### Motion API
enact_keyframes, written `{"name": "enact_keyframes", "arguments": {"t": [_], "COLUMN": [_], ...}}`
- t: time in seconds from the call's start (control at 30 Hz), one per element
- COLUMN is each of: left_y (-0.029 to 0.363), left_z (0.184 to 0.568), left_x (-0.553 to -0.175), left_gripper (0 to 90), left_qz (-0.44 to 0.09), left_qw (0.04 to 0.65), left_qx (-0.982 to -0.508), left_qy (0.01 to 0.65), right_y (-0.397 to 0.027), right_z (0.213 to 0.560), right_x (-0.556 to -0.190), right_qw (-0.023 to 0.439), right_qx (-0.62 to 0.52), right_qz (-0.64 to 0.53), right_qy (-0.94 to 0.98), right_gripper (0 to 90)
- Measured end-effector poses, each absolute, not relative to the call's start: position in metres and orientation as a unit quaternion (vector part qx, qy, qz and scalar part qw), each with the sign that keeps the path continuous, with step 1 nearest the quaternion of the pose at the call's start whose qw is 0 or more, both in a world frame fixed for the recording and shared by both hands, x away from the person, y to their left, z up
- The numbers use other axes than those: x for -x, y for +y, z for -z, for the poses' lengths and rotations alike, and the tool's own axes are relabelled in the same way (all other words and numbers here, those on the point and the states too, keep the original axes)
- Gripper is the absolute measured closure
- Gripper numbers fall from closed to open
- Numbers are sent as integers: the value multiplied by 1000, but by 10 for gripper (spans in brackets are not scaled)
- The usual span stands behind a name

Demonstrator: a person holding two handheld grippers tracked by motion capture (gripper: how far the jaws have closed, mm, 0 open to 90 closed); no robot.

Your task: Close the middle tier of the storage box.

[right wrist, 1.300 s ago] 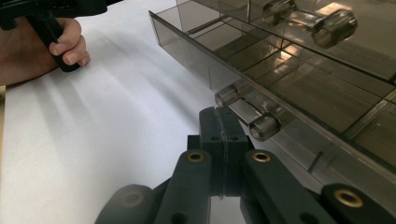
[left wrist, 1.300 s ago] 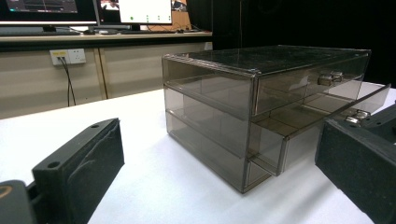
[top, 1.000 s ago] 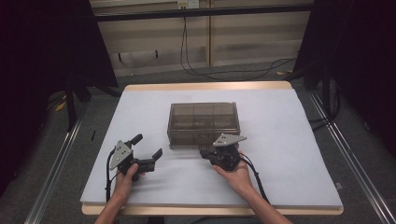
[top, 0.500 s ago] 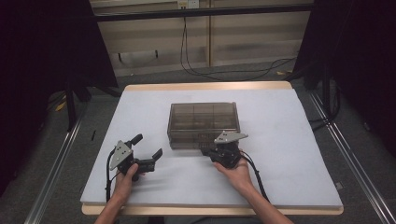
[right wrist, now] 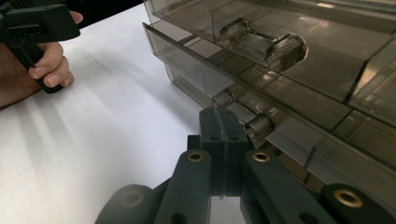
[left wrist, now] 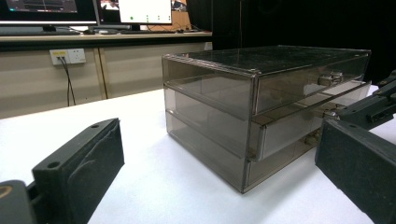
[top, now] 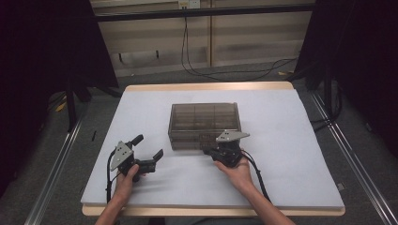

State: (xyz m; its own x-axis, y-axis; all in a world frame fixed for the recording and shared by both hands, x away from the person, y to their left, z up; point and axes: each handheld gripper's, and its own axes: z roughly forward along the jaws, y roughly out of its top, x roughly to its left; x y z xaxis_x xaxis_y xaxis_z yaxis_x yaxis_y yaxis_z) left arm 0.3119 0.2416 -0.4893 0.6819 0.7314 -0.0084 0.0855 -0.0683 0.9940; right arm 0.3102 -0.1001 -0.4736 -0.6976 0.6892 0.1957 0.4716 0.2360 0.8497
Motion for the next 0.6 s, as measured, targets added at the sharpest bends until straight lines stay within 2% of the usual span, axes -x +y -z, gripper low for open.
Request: {"name": "enact_keyframes", "arguments": {"t": [0.6], "left_y": [242], "left_z": [489], "left_x": [-312], "left_gripper": [12], "left_qz": [-263], "left_qw": [614], "left_qx": [-682], "left_qy": [300], "right_y": [-102], "right_z": [475], "right_x": [-315], "right_qw": [116], "right_qx": [-383], "right_qz": [-494], "right_qy": [772], "right_gripper": [900]}}
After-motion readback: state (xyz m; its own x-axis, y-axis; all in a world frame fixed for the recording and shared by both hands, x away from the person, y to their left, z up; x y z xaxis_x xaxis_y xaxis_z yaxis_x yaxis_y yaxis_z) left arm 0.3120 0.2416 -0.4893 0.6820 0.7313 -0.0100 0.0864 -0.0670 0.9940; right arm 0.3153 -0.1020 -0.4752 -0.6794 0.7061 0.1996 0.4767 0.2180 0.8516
